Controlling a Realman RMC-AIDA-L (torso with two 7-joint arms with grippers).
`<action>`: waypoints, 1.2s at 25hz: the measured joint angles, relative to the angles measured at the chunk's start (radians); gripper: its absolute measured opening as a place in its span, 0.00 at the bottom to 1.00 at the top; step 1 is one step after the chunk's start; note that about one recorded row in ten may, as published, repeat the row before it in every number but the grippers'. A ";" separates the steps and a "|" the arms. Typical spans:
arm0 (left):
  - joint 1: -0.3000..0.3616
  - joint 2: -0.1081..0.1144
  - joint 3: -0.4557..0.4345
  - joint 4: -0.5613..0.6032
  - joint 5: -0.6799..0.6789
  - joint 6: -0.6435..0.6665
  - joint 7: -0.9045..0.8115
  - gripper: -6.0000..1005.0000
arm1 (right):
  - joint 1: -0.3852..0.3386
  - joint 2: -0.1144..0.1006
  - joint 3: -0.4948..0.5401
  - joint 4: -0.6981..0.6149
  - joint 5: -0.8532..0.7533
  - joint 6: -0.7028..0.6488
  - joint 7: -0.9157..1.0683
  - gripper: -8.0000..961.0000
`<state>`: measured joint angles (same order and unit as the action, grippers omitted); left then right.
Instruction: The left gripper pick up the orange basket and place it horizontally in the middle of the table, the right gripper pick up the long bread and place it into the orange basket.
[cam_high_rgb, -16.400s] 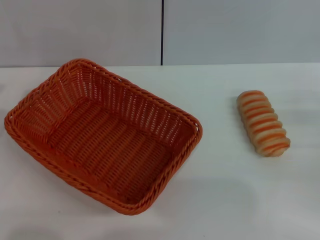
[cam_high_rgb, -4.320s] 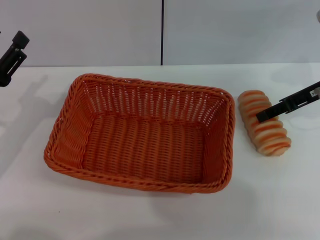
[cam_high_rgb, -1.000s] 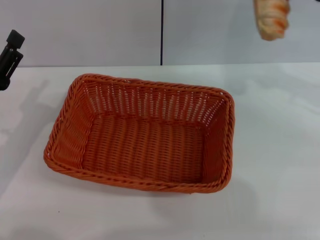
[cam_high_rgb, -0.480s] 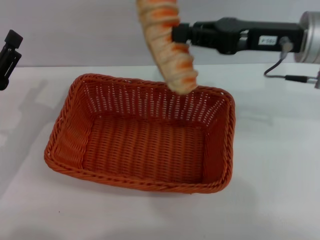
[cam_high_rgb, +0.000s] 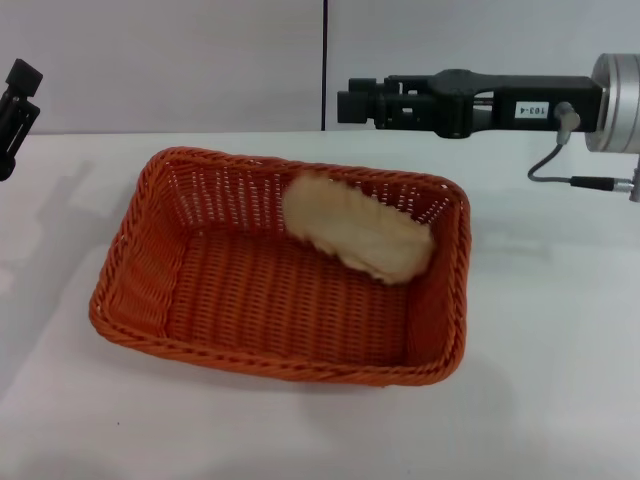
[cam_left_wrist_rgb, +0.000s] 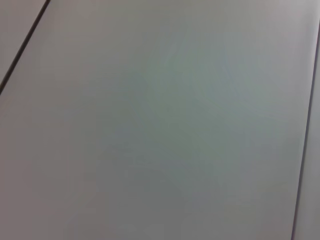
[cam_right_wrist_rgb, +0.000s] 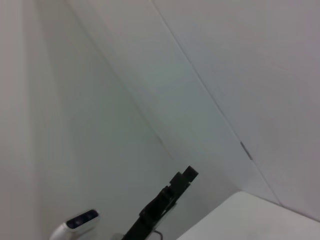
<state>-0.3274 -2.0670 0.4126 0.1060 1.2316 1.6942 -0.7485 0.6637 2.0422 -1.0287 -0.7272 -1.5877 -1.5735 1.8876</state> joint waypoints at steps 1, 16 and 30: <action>-0.001 0.000 0.000 -0.001 0.000 0.000 0.000 0.77 | 0.000 0.000 0.000 0.000 0.000 0.000 0.000 0.48; -0.004 -0.001 -0.023 -0.006 0.000 0.030 0.000 0.77 | -0.199 0.016 0.439 0.217 0.042 -0.042 -0.544 0.64; 0.006 0.001 -0.246 -0.042 0.000 0.010 0.093 0.77 | -0.445 0.032 0.718 0.444 0.511 -0.102 -0.945 0.64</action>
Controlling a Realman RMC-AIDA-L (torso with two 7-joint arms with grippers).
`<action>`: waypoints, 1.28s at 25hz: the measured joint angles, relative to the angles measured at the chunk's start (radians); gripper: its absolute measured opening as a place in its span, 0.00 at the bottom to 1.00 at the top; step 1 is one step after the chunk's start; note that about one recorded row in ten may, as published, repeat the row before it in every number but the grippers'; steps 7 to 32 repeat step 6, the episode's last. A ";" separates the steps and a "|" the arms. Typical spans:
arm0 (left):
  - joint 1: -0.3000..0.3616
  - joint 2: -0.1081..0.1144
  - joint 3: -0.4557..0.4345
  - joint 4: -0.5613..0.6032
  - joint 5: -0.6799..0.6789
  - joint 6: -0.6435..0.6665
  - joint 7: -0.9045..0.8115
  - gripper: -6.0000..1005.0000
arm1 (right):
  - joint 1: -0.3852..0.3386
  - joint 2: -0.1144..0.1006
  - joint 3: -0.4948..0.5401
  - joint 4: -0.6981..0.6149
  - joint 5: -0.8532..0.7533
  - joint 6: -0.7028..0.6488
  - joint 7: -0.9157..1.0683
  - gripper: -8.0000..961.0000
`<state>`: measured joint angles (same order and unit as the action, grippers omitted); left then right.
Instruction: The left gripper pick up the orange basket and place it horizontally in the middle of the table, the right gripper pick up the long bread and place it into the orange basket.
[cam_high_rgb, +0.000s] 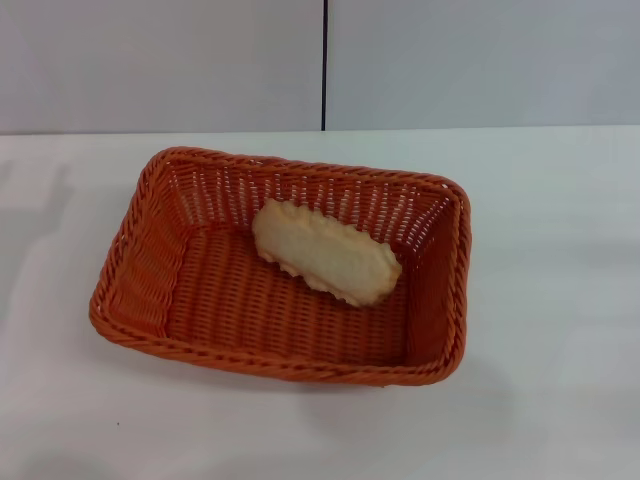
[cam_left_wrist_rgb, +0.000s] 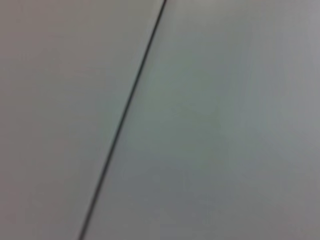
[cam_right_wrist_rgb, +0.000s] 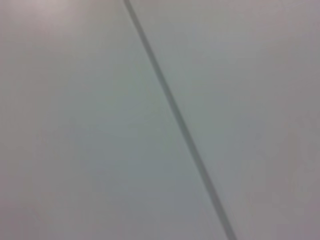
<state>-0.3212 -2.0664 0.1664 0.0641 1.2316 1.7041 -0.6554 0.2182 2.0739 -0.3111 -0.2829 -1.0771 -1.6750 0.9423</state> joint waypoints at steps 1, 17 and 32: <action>0.001 0.000 -0.015 -0.011 0.000 0.002 0.024 0.77 | -0.007 0.000 0.010 0.007 0.011 -0.004 -0.012 0.64; 0.012 -0.002 -0.065 -0.054 0.000 0.008 0.104 0.77 | -0.015 0.000 0.055 0.042 0.018 -0.017 -0.053 0.64; 0.012 -0.002 -0.065 -0.054 0.000 0.008 0.104 0.77 | -0.015 0.000 0.055 0.042 0.018 -0.017 -0.053 0.64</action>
